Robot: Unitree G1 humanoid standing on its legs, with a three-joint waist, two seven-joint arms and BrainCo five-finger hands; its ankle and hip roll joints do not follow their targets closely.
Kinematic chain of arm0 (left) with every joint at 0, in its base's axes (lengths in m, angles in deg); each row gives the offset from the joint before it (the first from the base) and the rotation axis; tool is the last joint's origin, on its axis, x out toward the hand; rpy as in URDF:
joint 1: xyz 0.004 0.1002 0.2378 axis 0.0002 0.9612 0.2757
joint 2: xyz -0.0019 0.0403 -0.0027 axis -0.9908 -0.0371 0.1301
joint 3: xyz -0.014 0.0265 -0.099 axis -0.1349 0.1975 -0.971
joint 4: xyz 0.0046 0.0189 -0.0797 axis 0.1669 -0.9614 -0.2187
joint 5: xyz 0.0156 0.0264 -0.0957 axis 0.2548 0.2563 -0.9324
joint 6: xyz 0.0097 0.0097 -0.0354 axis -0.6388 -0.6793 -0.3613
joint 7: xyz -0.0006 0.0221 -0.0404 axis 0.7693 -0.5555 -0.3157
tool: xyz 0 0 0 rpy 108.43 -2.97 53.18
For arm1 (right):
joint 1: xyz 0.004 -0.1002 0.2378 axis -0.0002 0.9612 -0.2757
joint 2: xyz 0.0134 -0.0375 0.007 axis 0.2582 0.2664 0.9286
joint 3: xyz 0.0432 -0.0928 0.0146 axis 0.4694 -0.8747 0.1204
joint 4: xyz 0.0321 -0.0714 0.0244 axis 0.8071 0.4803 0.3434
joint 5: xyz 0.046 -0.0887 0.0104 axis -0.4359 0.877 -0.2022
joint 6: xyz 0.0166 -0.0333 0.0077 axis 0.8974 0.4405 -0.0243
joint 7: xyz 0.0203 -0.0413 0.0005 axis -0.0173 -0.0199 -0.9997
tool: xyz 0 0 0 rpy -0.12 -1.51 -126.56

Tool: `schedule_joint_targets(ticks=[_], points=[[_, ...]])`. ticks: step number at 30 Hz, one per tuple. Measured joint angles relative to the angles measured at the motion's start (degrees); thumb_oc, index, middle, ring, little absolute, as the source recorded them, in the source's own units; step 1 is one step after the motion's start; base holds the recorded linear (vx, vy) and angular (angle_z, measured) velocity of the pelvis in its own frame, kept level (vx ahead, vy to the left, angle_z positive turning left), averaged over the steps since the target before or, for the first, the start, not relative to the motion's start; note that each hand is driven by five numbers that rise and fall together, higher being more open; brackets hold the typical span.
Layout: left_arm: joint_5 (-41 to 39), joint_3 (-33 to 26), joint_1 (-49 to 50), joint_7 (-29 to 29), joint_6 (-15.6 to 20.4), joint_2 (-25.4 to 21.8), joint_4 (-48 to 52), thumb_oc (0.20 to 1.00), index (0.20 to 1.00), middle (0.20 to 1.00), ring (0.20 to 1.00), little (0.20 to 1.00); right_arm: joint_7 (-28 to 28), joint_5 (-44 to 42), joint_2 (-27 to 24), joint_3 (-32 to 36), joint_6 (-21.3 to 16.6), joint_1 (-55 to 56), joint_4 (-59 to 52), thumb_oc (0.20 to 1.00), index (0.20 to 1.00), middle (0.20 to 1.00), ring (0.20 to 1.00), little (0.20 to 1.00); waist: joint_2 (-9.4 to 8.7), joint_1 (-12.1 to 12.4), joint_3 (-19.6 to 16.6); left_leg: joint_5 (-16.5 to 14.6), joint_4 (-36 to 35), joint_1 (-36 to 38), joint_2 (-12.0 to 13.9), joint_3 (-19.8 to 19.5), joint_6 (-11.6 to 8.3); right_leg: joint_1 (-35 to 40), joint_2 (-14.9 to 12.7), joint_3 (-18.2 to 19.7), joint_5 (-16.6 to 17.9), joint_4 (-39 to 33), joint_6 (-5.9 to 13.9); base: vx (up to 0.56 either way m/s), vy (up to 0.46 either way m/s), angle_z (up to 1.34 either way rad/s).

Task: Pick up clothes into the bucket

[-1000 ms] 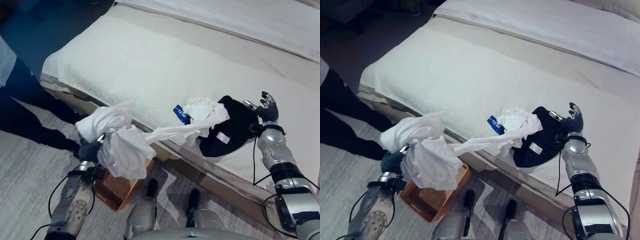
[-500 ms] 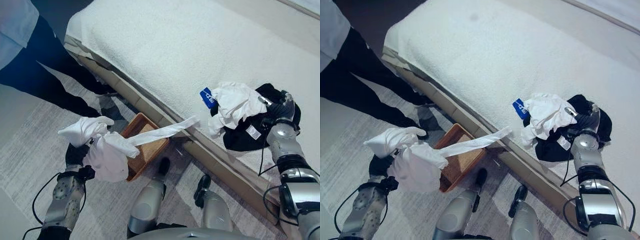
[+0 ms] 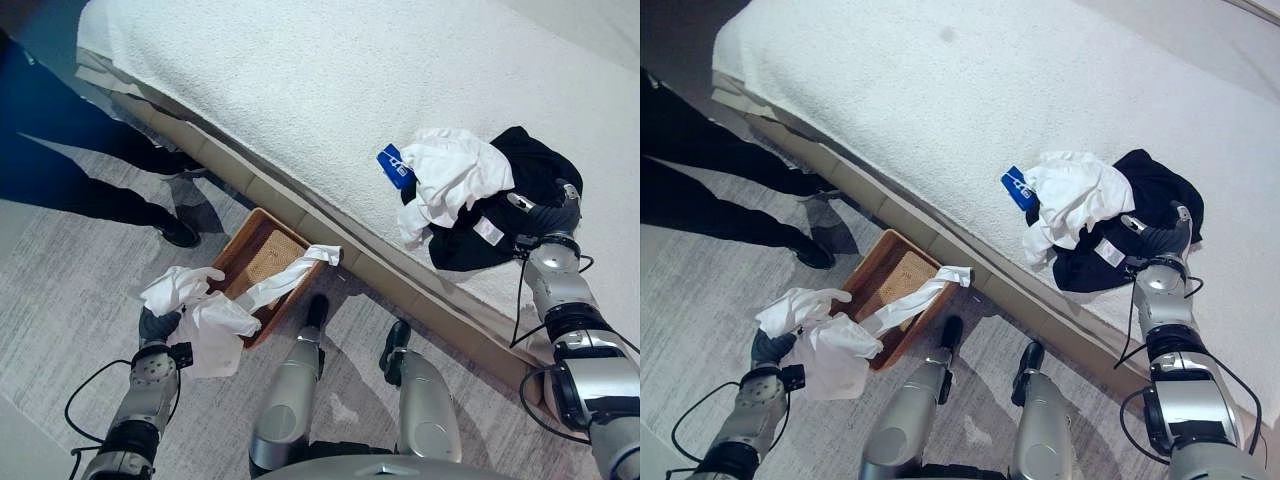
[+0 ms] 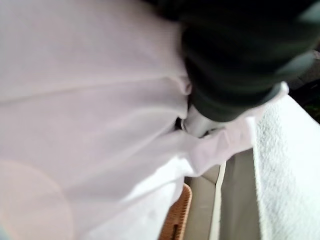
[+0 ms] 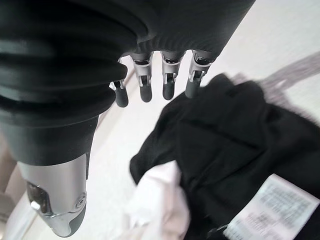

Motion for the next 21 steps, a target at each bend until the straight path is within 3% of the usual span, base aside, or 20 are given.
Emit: schedule_joint_targets(ticks=[14, 15, 17, 18, 19, 20, 21], points=[[4.51, -2.63, -2.74, 6.93, -0.43, 0.71, -1.12, 0.2, 0.2, 0.2, 0.2, 0.2, 0.07, 0.47, 4.23, -0.66, -0.26, 5.8, -2.84, 1.0, 1.0, 1.0, 1.0, 1.0, -0.3, -1.56, 0.21, 0.01, 0.37, -1.13, 0.93, 0.85, -0.04, -1.31, 0.86, 0.49, 0.23, 0.06, -0.29, -0.02, -0.002, -0.03], [4.54, -2.56, -4.11, 7.34, -0.53, 0.48, -1.35, 0.228, 0.228, 0.228, 0.228, 0.228, 0.13, 0.47, 4.24, -0.78, -0.49, 5.67, -3.23, 1.0, 1.0, 1.0, 1.0, 1.0, -0.44, -1.56, 0.41, 0.01, 0.82, -2.23, 0.92, 0.91, -0.05, -2.5, 0.83, 0.63, 0.24, 0.66, -0.36, -0.04, 0.006, -0.02], [4.84, -2.47, -6.53, 7.75, -0.79, -0.27, -1.62, 0.495, 0.495, 0.495, 0.495, 0.495, 0.15, 0.44, 4.38, -1.71, -0.52, 5.49, -4.35, 1.0, 1.0, 1.0, 1.0, 1.0, -0.96, -1.58, 1.67, 0.03, 1.46, -3.5, 0.98, 0.99, -0.07, -3.88, 0.88, 0.81, 0.32, 1.45, -0.49, -0.06, 0.015, -0.04], [5.71, -2.47, -7.31, 7.84, -1.03, -0.65, -1.92, 0.457, 0.457, 0.457, 0.457, 0.457, 0.15, 0.44, 4.49, -1.97, -0.53, 5.48, -4.91, 1.0, 1.0, 1.0, 1.0, 1.0, -1.24, -1.64, 1.83, 0.03, 1.65, -4.11, 1.0, 1.1, -0.07, -4.66, 0.98, 1.03, 0.34, 1.69, -0.52, -0.06, 0.048, -0.1], [6.92, -2.37, -8.61, 8.09, -1.61, -1.58, -2.69, 0.313, 0.313, 0.313, 0.313, 0.313, 0.22, 0.43, 4.79, -2.09, -0.67, 5.01, -6.1, 1.0, 1.0, 1.0, 1.0, 1.0, -1.76, -1.93, 2.18, -0.08, 2.68, -5.65, 1.02, 1.37, -0.17, -6.29, 1.09, 1.5, 0.5, 2.21, -0.76, -0.02, 0.036, -0.14], [6.92, -2.38, -9.23, 8.29, -1.87, -1.99, -3.06, 0.313, 0.313, 0.313, 0.313, 0.313, 0.24, 0.44, 4.84, -2.31, -0.77, 4.61, -6.85, 1.0, 1.0, 1.0, 1.0, 1.0, -2.02, -2.41, 2.39, -0.27, 3.42, -6.64, 0.99, 1.53, -0.38, -7.15, 1.23, 1.76, 0.58, 2.54, -0.87, -0.04, 0.075, -0.12], [6.93, -2.3, -9.79, 8.58, -2.04, -2.59, -3.7, 0.398, 0.398, 0.398, 0.398, 0.398, 0.43, 0.44, 4.89, -2.75, -0.99, 3.85, -7.99, 1.0, 1.0, 1.0, 1.0, 1.0, -2.14, -2.79, 2.55, -0.37, 4.51, -8.22, 1.11, 1.62, -0.48, -8.24, 1.39, 1.83, 0.83, 2.96, -1.1, -0.02, 0.065, -0.13]])
